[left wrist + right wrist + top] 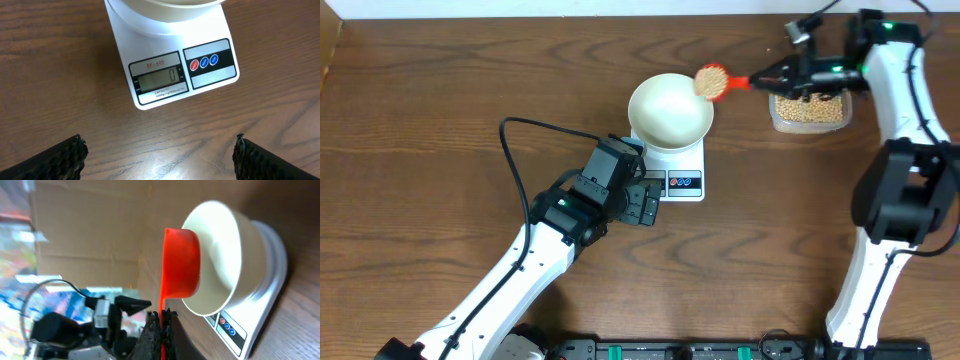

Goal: Scoop item into bowl and weigh 50g on scale
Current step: 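Carry the filled scoop left over the bowl with the right gripper, then tip the scoop to pour soybeans into the bowl, right gripper, then move the empty scoop right back toward the soybean tub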

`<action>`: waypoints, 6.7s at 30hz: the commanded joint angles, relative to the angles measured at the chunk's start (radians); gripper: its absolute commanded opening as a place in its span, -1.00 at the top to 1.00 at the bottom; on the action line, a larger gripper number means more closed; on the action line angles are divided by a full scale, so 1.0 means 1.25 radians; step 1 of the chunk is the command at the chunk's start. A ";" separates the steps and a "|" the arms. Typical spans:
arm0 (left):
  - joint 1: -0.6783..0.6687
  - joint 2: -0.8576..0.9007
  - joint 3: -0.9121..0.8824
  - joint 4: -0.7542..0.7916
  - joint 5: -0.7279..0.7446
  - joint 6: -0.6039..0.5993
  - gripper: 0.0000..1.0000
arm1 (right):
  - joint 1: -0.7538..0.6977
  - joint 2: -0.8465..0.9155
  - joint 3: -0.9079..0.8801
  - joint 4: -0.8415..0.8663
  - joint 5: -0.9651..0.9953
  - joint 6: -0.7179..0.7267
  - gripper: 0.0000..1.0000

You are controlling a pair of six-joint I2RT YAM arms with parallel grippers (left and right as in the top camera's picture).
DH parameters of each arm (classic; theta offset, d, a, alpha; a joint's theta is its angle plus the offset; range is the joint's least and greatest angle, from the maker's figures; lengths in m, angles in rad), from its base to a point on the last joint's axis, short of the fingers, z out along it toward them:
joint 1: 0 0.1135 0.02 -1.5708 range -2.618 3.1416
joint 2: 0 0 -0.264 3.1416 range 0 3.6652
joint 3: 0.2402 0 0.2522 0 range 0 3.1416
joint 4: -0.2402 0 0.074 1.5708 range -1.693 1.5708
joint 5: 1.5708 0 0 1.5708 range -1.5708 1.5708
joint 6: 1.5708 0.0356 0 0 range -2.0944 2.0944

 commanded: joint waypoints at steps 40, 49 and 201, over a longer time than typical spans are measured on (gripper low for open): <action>0.001 -0.012 0.000 -0.002 -0.001 0.008 -0.91 | 0.298 -0.002 0.274 0.022 0.701 0.124 0.98; 0.001 -0.012 0.000 -0.002 -0.001 0.008 -0.91 | 0.324 -0.004 0.294 0.013 0.773 0.135 0.98; 0.001 -0.012 0.000 -0.002 -0.001 0.008 -0.91 | 0.146 -0.044 0.294 -0.070 0.418 0.008 0.98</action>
